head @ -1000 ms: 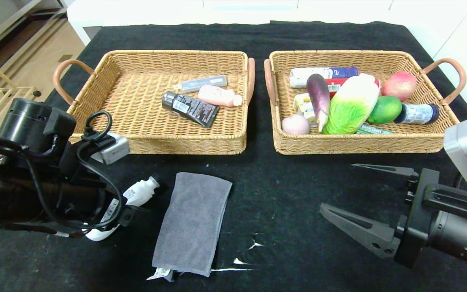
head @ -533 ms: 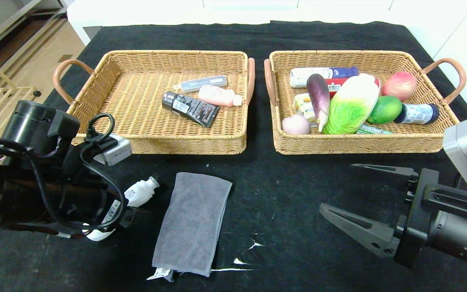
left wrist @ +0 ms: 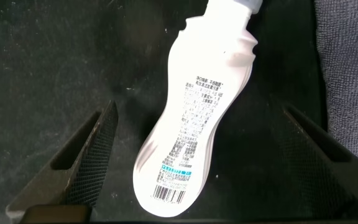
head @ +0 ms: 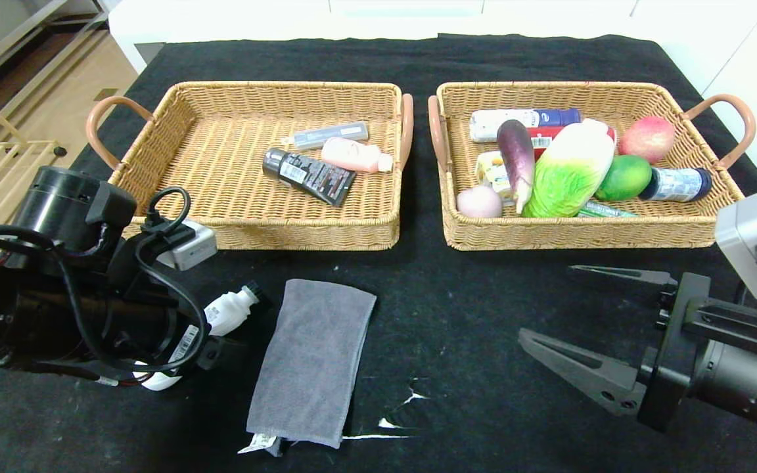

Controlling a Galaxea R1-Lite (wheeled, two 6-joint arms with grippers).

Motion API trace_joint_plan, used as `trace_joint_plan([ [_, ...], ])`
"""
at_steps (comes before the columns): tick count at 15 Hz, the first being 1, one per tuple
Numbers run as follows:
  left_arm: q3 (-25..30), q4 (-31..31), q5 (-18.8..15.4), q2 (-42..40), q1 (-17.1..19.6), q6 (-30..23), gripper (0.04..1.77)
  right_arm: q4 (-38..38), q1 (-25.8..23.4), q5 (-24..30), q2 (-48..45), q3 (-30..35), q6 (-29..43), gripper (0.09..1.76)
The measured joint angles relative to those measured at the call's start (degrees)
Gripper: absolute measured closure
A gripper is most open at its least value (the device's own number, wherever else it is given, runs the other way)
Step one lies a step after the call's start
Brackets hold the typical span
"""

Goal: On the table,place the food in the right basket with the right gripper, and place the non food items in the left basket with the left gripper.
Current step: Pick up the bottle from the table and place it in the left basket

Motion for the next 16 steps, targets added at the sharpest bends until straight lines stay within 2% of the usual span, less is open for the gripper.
trace_joint_plan([
  [4, 0.3, 0.0, 0.0, 0.0, 0.1, 0.0, 0.09, 0.0, 0.0, 0.0, 0.0, 0.0, 0.7, 0.14],
  [5, 0.3, 0.0, 0.0, 0.0, 0.2, 0.0, 0.17, 0.0, 0.0, 0.0, 0.1, 0.0, 0.1, 0.14],
  [8, 0.6, 0.0, -0.1, 0.0, 0.3, 0.1, 0.66, 0.0, 0.0, 0.0, 0.1, 0.0, -0.1, 0.14],
  [12, 0.7, 0.0, -0.2, 0.3, 0.3, 0.1, 1.14, 0.0, -0.1, 0.0, 0.7, 0.0, -0.3, 0.14],
  [13, 0.7, 0.0, -0.1, 0.4, 0.3, 0.1, 1.23, 0.0, -0.1, 0.0, 0.8, 0.0, -0.3, 0.14],
  [16, 0.6, 0.0, -0.2, 0.6, 0.3, 0.1, 1.23, 0.0, -0.1, 0.0, 1.0, 0.1, -0.3, 0.14],
])
